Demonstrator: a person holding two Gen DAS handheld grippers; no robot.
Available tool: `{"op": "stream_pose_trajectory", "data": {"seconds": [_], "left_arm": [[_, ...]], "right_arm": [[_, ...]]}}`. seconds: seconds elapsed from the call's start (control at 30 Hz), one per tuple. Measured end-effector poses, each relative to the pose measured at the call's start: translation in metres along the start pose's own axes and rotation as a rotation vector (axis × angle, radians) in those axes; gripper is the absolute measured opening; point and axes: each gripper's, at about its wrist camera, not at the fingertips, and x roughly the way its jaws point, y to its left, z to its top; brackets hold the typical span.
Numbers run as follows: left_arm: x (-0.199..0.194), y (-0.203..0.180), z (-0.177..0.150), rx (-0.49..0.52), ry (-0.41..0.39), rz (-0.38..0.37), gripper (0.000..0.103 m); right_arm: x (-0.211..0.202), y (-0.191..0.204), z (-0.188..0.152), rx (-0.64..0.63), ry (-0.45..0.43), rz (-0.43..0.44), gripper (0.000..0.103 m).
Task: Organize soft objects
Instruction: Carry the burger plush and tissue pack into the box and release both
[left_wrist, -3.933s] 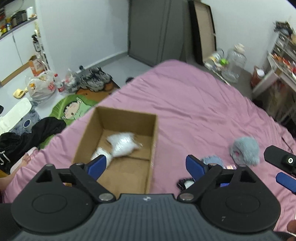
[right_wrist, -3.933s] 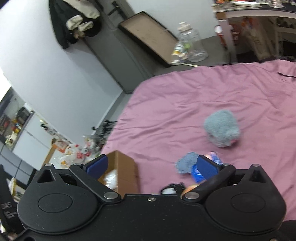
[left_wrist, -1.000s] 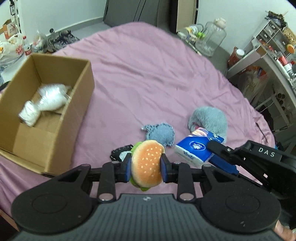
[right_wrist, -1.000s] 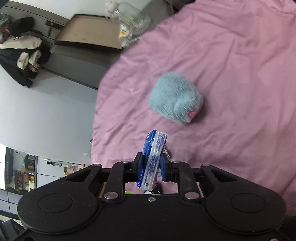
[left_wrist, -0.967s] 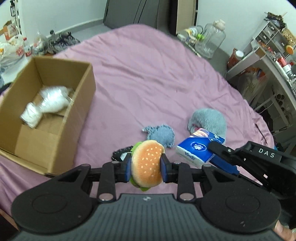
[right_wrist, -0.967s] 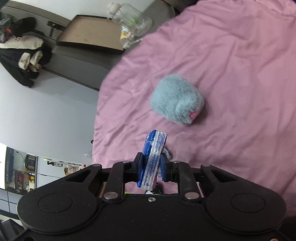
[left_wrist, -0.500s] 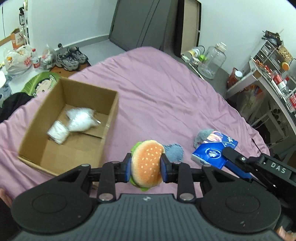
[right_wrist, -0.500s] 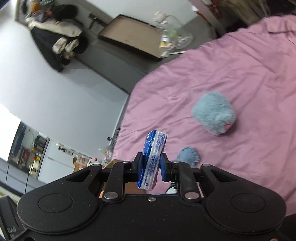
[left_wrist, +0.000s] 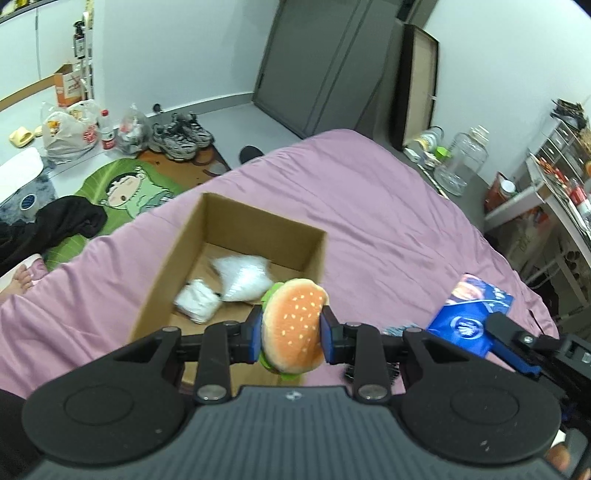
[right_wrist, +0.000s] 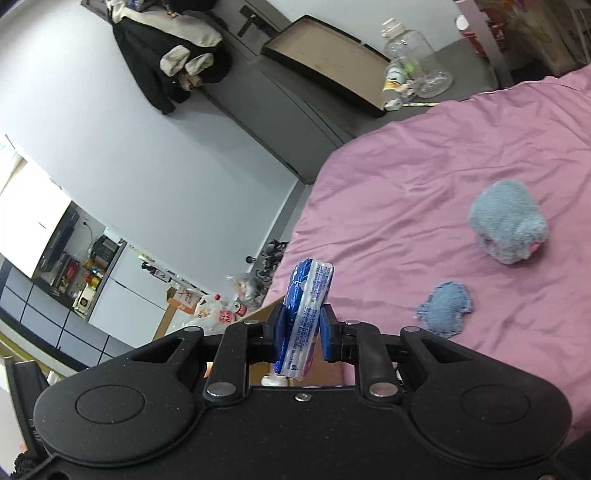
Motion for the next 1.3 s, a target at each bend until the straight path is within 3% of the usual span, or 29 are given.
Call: {"op": "stream_pose_trajectory", "data": {"seconds": [0.7,1.3], "left_arm": [[0.046,0.075,0.001,-0.063,0.03,0.058,0.031],[0.069,0.095,0.003,-0.099,0.108,0.014,0.038]], "right_arm": [[0.063,0.062,-0.044,-0.106,0.065,0.0,0.02],[0.115,0.091,-0.062,-0.154,0.101,-0.036,0.02]]}}
